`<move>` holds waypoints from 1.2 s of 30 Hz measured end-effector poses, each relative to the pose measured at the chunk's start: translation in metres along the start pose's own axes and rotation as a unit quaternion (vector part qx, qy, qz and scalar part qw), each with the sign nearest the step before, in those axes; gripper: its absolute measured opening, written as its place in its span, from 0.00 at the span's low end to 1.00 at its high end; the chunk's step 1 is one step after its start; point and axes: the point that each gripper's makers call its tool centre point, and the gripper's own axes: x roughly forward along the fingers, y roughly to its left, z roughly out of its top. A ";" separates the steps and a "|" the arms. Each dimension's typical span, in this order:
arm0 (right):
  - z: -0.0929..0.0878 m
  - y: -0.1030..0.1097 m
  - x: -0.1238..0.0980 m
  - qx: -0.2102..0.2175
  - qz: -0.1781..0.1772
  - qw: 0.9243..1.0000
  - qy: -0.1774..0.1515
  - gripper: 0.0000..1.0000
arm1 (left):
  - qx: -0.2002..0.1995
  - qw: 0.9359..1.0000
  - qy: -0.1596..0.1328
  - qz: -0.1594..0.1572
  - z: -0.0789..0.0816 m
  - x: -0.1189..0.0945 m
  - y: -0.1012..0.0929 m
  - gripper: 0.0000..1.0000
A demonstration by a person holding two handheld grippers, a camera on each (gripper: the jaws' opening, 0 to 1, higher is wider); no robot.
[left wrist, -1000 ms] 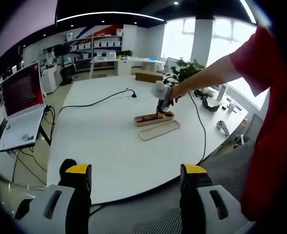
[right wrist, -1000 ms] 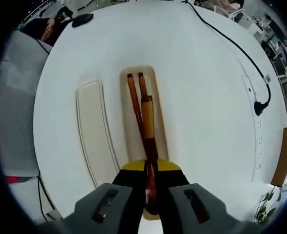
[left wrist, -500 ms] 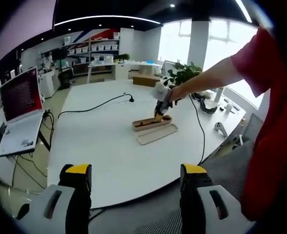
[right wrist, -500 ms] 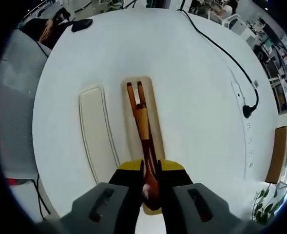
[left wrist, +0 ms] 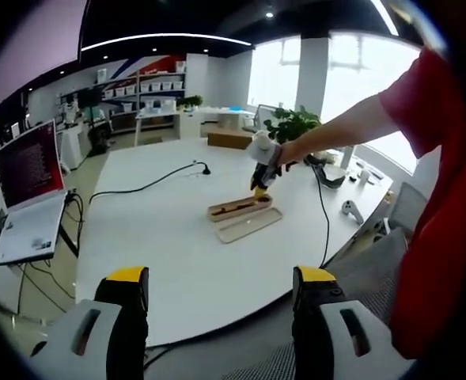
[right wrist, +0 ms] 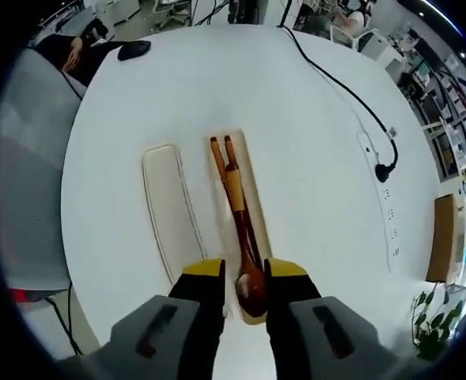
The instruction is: Arrange the utensils inside the cutlery case until each visible utensil rests in its matching compartment.
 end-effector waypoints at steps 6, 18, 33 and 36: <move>-0.004 0.016 -0.015 0.022 -0.006 1.000 -0.019 0.32 | 0.015 1.000 -0.008 -0.017 0.006 0.005 -0.003 0.76; 0.007 0.053 -0.066 0.048 -0.026 0.996 -0.075 0.44 | 0.039 0.996 -0.028 -0.070 0.023 0.021 -0.008 0.77; -0.006 0.055 -0.090 0.177 -0.083 0.971 -0.136 0.47 | 0.080 0.989 -0.014 -0.121 0.026 0.035 -0.019 0.77; -0.007 0.062 -0.098 0.182 -0.099 0.967 -0.150 0.49 | 0.084 0.989 -0.022 -0.119 0.032 0.040 -0.016 0.76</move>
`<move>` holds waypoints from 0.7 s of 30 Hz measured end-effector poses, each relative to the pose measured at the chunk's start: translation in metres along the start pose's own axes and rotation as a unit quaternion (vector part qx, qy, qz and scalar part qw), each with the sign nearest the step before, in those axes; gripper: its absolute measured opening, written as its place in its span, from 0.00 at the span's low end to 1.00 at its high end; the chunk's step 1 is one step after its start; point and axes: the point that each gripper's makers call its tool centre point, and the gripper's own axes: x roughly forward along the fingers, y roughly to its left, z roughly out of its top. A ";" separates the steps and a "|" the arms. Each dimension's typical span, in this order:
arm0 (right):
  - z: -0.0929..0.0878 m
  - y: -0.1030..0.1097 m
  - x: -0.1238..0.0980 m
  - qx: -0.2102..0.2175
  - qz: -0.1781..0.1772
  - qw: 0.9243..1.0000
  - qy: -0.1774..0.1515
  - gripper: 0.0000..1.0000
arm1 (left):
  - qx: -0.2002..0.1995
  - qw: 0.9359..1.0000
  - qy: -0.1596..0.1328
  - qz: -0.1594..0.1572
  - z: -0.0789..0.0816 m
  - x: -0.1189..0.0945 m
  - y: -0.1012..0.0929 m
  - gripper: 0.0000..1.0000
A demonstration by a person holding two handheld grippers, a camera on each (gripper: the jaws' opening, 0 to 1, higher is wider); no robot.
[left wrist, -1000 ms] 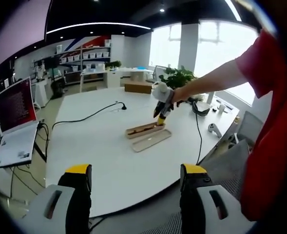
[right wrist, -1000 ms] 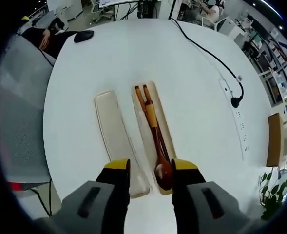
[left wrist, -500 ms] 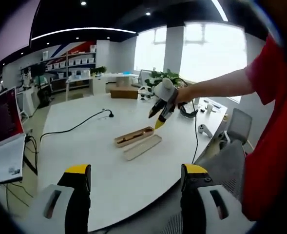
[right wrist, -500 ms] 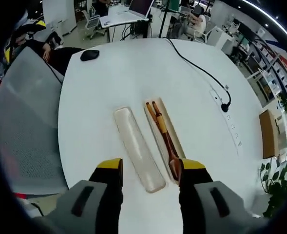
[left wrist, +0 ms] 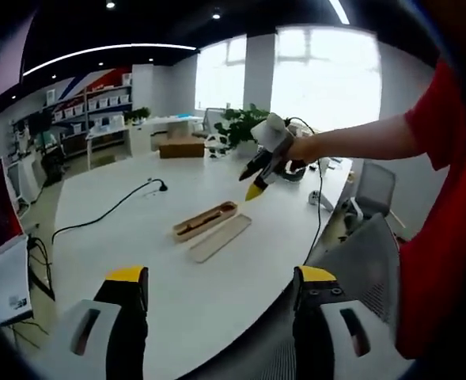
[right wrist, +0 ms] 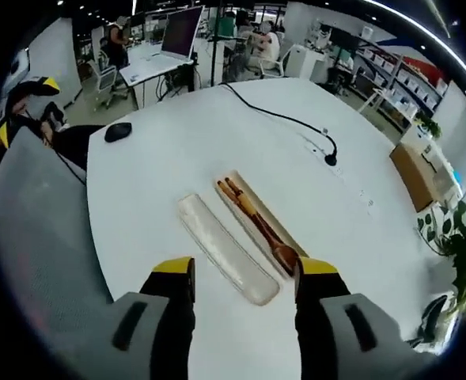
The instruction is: Arrange the utensils inside the cutlery case until each visible utensil rests in its matching compartment.
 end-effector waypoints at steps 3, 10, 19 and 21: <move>-0.002 0.001 -0.003 0.007 -0.008 1.000 -0.008 0.50 | -0.033 0.999 -0.011 -0.026 0.005 0.008 -0.007 0.77; -0.013 0.009 -0.020 0.015 -0.032 0.999 -0.023 0.46 | -0.039 0.998 -0.027 -0.037 0.012 0.022 -0.021 0.76; -0.021 -0.001 -0.043 0.100 -0.042 0.989 -0.097 0.45 | -0.043 0.997 -0.049 -0.035 0.016 0.042 -0.024 0.75; -0.022 0.005 -0.045 0.149 -0.007 0.982 -0.117 0.45 | -0.048 0.996 -0.072 -0.002 0.023 0.048 -0.013 0.73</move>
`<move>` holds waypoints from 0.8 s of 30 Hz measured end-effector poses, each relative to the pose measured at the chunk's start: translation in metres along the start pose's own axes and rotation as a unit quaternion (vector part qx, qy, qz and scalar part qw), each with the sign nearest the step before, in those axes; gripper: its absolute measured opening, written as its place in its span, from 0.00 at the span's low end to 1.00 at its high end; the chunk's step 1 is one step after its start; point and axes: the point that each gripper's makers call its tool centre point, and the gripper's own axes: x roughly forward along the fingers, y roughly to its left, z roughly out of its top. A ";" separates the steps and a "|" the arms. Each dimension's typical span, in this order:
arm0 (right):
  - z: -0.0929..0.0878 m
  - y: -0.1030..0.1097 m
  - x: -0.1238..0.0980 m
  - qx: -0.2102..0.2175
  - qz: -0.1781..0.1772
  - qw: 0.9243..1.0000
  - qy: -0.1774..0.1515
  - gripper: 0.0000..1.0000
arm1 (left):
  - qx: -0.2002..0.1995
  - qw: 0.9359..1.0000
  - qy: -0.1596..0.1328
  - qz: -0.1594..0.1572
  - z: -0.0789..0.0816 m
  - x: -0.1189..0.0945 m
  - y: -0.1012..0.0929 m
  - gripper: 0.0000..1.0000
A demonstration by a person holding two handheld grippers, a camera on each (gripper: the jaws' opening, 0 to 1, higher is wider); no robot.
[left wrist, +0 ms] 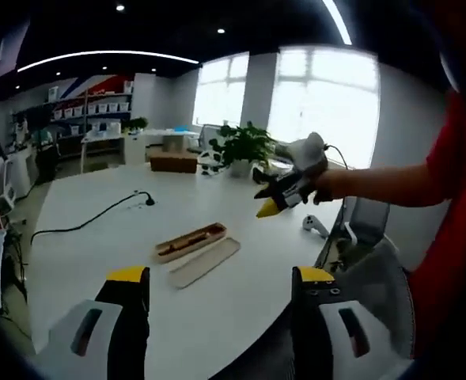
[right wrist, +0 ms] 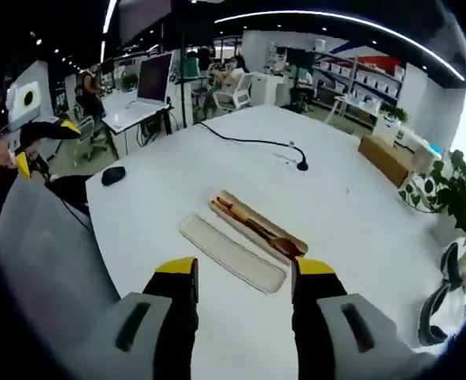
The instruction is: Arrange the utensils inside the cutlery case until each visible utensil rests in its matching compartment.
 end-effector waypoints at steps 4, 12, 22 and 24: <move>-0.005 -0.009 -0.003 0.008 0.001 1.000 -0.018 0.47 | -0.055 0.997 -0.018 0.046 0.002 0.013 0.003 0.76; -0.021 -0.036 0.003 -0.047 -0.025 0.998 -0.021 0.63 | 0.016 0.995 0.057 0.078 -0.021 0.047 0.002 0.82; -0.046 -0.058 0.023 -0.015 -0.039 0.999 -0.003 0.57 | 0.029 0.996 0.082 0.028 -0.025 0.102 0.028 0.78; -0.050 -0.060 0.028 -0.032 -0.034 0.999 0.006 0.57 | 0.036 0.994 0.099 0.031 -0.035 0.117 0.040 0.76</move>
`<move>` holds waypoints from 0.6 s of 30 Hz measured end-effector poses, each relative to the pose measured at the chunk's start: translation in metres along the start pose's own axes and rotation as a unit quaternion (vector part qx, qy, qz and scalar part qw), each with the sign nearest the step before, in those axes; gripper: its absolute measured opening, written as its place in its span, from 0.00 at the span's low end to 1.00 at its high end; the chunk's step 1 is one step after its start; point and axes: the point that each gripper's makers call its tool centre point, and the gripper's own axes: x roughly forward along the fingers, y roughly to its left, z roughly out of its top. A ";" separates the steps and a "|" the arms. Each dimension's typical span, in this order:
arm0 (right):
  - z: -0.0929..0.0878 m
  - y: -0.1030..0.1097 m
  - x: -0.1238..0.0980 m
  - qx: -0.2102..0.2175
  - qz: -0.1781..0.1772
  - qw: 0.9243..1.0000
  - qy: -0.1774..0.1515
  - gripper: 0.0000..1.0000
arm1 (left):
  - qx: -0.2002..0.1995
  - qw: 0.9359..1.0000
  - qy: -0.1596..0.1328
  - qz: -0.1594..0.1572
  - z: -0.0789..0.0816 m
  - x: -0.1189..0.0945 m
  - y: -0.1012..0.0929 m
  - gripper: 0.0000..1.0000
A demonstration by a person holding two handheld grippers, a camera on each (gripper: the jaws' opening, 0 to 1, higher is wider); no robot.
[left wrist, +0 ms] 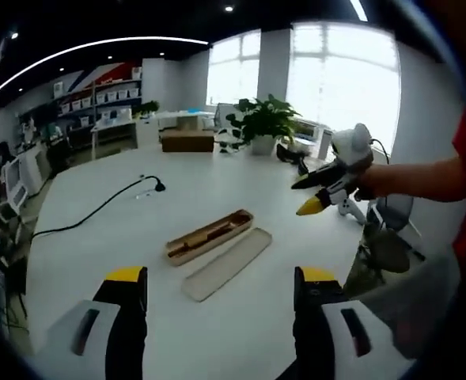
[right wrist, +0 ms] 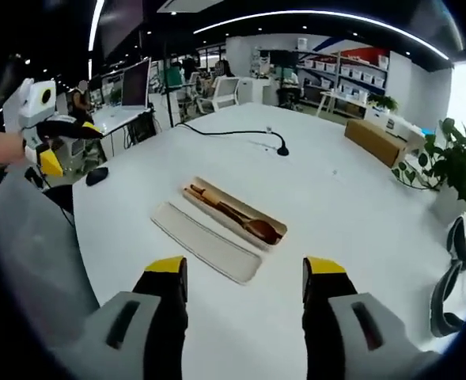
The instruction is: Arrange the utensils inside the cutlery case until each visible utensil rests in its matching compartment.
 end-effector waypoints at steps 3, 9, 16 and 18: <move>-0.009 -0.005 0.007 0.006 0.003 1.000 0.019 0.58 | -0.001 1.000 0.005 -0.008 -0.004 0.020 0.007 0.73; -0.011 -0.001 0.019 -0.016 0.017 0.999 0.024 0.60 | 0.014 0.999 0.007 -0.028 -0.010 0.046 0.011 0.71; -0.019 -0.004 0.045 -0.047 0.031 0.997 0.043 0.61 | 0.018 0.999 0.027 -0.033 -0.039 0.070 0.021 0.71; -0.021 -0.005 0.052 -0.042 0.034 0.997 0.047 0.61 | 0.016 0.999 0.032 -0.033 -0.047 0.076 0.023 0.71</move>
